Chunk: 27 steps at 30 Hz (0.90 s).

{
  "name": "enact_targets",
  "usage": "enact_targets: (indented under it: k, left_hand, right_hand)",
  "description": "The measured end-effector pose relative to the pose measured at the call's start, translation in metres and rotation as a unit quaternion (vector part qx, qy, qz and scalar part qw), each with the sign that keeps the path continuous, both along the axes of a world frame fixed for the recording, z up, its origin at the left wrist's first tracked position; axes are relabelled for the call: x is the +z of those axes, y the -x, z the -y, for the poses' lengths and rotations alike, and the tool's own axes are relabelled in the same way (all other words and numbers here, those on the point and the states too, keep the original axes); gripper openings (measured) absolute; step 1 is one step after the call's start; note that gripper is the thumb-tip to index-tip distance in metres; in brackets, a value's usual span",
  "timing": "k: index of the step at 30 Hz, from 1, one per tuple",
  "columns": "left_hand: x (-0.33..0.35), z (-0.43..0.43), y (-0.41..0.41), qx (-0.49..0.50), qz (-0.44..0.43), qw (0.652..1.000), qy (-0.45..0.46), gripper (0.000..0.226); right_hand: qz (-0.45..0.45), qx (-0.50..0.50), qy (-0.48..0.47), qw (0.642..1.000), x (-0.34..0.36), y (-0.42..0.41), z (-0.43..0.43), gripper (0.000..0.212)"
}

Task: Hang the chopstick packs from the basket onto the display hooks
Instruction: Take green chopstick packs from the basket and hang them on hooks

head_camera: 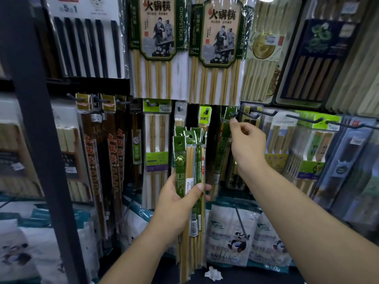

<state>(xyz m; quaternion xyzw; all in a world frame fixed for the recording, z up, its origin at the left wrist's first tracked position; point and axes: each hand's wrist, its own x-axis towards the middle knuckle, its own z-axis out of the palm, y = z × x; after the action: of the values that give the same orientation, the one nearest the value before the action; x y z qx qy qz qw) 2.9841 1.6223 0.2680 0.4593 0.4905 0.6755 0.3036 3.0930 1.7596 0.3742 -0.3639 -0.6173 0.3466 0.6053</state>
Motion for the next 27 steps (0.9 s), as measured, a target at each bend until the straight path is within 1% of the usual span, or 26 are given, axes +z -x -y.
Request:
enact_targets:
  k: [2, 4, 6, 9, 11, 15, 19, 23, 27]
  left_hand:
    - [-0.002, 0.000, -0.001, -0.002, 0.012, 1.000, -0.009, 0.030]
    - [-0.002, -0.001, -0.003, -0.008, 0.019, 1.000, -0.017, 0.028]
    - [-0.002, -0.001, -0.006, -0.014, 0.029, 0.999, -0.020, 0.026]
    - [-0.001, -0.001, -0.008, -0.017, 0.037, 0.999, -0.018, 0.025]
    - [0.000, -0.002, -0.007, -0.016, 0.033, 0.999, -0.016, 0.025]
    - [-0.003, -0.002, -0.006, -0.013, 0.032, 0.999, -0.008, 0.020]
    - [-0.006, -0.005, -0.006, -0.003, 0.043, 0.999, -0.004, 0.018]
    - [-0.007, -0.007, -0.002, 0.004, 0.090, 0.996, -0.013, 0.016]
    - [-0.007, -0.006, 0.001, 0.011, 0.090, 0.996, -0.014, 0.015]
  right_hand:
    - [-0.011, -0.026, 0.009, 1.000, -0.007, -0.003, 0.003, 0.028]
    - [-0.018, -0.023, 0.020, 0.999, -0.013, -0.008, 0.012, 0.022]
    - [0.017, 0.041, 0.023, 0.999, -0.018, -0.012, 0.026, 0.019]
    - [0.080, 0.159, 0.028, 0.984, -0.023, -0.014, 0.046, 0.018]
    - [0.082, 0.185, 0.028, 0.979, -0.024, -0.014, 0.051, 0.016]
    - [0.070, 0.186, 0.033, 0.979, -0.023, -0.016, 0.054, 0.012]
    - [0.036, 0.179, 0.054, 0.982, -0.020, -0.017, 0.053, 0.025]
    - [-0.021, 0.158, 0.042, 0.986, -0.006, -0.019, 0.050, 0.028]
    - [-0.056, 0.130, 0.026, 0.990, 0.013, -0.021, 0.045, 0.032]
